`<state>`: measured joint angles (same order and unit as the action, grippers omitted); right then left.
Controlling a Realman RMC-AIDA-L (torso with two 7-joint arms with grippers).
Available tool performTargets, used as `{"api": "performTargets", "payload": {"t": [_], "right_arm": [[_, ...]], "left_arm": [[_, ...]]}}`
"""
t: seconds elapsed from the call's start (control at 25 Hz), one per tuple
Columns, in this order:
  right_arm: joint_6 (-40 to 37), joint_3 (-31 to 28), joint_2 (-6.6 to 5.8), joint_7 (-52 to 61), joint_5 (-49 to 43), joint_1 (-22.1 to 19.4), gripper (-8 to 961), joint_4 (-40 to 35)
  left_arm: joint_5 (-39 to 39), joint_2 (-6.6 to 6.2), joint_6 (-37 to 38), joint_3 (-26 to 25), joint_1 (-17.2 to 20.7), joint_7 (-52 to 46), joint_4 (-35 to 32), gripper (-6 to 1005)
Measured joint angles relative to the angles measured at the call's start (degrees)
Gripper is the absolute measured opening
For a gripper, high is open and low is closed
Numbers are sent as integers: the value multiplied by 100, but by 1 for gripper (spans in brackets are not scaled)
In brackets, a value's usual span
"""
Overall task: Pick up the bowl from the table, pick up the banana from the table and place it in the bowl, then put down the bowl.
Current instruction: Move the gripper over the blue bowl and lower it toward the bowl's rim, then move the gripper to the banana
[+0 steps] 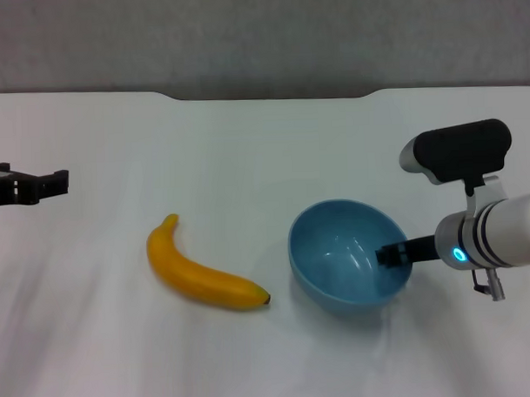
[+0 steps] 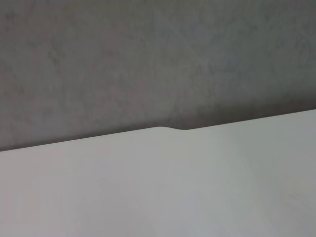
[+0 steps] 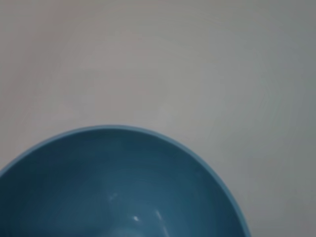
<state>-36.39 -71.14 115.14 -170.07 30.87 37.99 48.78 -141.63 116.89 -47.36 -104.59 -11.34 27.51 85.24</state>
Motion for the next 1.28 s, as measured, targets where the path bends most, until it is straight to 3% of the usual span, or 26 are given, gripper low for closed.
{"api": "performTargets", "payload": {"t": [0.12,0.32,0.44,0.76,1.04,1.28], "right_arm": [[107,146,-2,0,-20,-1,625,-22],[236,273,-7,2,-76,-7,398,-23],[300,274,-4,19,-84,-35,173,-4],[330,251,-5,25,-99,-161,132,255],[325,-53,-14,51,-775,-921,77,1443],[325,-208,-13,52,-1155,-1309,36,2088]], "left_arm": [[5,0,0,1,10,0,0,891],[5,0,14,1,28,0,-44,892],[7,0,16,1,24,0,-72,893],[13,0,88,0,49,14,-208,896],[94,-5,136,108,55,26,-200,898],[165,-9,230,313,59,11,-239,901]]}}
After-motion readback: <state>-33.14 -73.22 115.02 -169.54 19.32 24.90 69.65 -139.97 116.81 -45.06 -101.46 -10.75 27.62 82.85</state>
